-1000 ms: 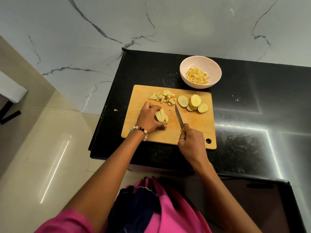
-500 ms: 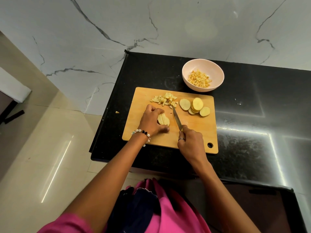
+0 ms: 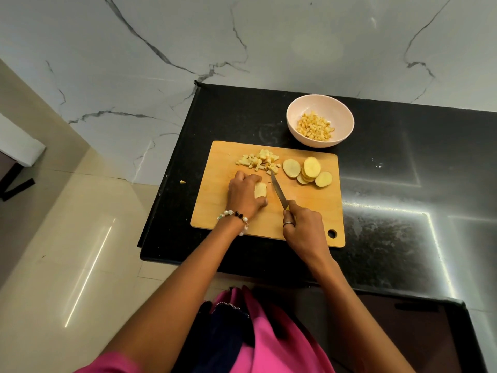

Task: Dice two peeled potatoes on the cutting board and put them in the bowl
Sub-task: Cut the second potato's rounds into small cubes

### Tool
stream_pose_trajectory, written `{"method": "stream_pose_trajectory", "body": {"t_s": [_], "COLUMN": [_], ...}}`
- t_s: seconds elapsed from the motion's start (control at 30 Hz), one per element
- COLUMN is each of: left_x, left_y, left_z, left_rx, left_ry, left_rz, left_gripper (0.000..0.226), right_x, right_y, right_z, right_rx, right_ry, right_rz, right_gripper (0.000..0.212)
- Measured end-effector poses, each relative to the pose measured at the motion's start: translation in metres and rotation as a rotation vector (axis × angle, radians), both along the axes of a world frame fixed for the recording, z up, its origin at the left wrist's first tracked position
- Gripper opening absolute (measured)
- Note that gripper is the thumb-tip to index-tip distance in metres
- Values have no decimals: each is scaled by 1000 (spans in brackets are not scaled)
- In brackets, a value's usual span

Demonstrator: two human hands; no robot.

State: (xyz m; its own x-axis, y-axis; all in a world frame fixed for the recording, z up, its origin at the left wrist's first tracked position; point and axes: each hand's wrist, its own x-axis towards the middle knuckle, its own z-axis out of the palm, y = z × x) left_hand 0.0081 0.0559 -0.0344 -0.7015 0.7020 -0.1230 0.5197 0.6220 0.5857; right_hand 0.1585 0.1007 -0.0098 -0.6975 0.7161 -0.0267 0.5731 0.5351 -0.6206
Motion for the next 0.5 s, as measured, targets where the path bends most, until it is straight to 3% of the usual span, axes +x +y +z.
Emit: {"method": "stream_pose_trajectory", "body": {"t_s": [0.2, 0.27, 0.37, 0.5], "left_x": [-21, -17, -10, -9], "left_y": [-6, -7, -9, -9], "left_z": [10, 8, 5, 4], "left_rx": [-65, -91, -95, -57], "left_ry": [76, 120, 41, -22], "left_rz": [-207, -134, 8, 46], "left_gripper": [78, 78, 72, 70], "right_x": [2, 2, 3, 0], "right_y": [-2, -2, -3, -11], "right_z": [-7, -8, -9, -10], "right_rx": [106, 120, 134, 138], "right_ry": [-176, -238, -264, -261], "right_rz": [76, 78, 109, 163], "right_gripper": [46, 50, 51, 53]}}
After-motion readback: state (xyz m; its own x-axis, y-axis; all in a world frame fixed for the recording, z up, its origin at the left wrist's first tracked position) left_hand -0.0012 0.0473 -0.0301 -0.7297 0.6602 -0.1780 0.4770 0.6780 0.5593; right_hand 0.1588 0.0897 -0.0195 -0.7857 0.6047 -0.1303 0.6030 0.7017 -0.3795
